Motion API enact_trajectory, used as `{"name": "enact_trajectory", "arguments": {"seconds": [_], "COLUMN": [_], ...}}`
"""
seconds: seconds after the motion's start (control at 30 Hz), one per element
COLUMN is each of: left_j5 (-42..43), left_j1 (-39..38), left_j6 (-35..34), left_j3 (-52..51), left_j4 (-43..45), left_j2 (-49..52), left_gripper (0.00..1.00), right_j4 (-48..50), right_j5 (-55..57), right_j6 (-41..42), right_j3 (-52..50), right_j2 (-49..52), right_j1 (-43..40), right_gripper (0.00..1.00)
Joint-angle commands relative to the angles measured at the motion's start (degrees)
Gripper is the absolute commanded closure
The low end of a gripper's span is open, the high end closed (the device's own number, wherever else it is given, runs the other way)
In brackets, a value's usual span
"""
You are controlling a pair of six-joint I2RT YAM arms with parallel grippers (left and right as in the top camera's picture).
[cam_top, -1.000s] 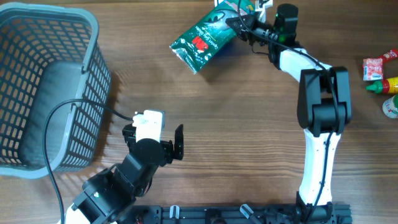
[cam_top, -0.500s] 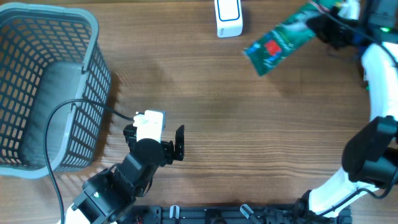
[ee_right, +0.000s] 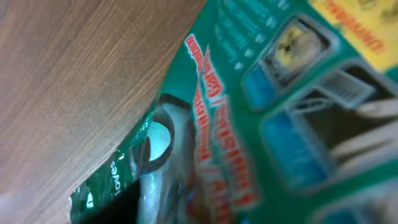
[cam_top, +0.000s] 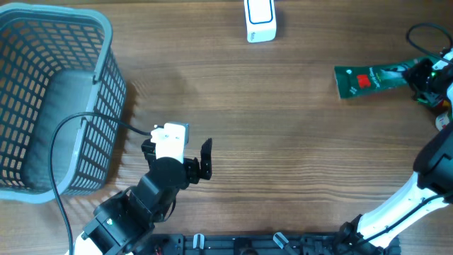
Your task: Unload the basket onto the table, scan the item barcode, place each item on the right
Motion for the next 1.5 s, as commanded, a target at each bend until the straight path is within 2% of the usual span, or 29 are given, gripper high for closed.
{"name": "enact_trajectory", "arguments": {"seconds": [0.0,0.07,0.2,0.5,0.63,0.73,0.87,1.1,1.27,1.47], "left_j5": [-1.22,-4.85,-10.58,-10.64,-10.64,-10.62,-10.62,-10.62,-10.62,-10.62], "left_j1": [-0.11,-0.09,-0.11,-0.11,-0.11,-0.09,-0.11,-0.11,-0.11,-0.11], "left_j6": [-0.26,-0.24,-0.26,-0.28,-0.28,-0.28,-0.28,-0.28,-0.28,-0.28], "left_j3": [0.59,0.59,0.59,0.59,0.59,0.59,0.59,0.59,0.59,0.59], "left_j4": [1.44,3.61,4.94,4.46,2.89,2.34,0.63,0.02,0.02,0.02], "left_j2": [-0.37,-0.37,-0.35,-0.24,-0.24,-0.24,-0.24,-0.24,-0.24,-0.24], "left_gripper": [0.0,0.0,0.0,0.0,0.0,0.0,0.0,0.0,0.0,0.0], "right_j4": [-1.11,-2.43,-4.07,-9.03,-12.96,-17.88,-28.28,-45.86,-51.21,-50.82], "right_j5": [1.01,0.98,0.72,-5.53,-12.41,-17.97,-18.21,-17.81,-8.09,-9.31], "right_j6": [0.96,4.5,4.9,6.95,6.86,6.36,6.45,6.67,5.66,-6.58], "right_j3": [0.11,0.11,0.11,0.11,0.11,0.11,0.11,0.09,0.09,-0.02], "right_j2": [-3.26,-6.64,-14.43,-41.27,-53.24,-61.92,-69.29,-73.33,-73.31,-73.35], "right_j1": [-1.81,-2.86,-3.04,-1.38,-1.4,-1.4,-1.4,-1.4,-1.4,-1.4], "right_gripper": [0.01,0.0,0.0,0.0,0.0,0.0,0.0,0.0,0.0,0.0]}}
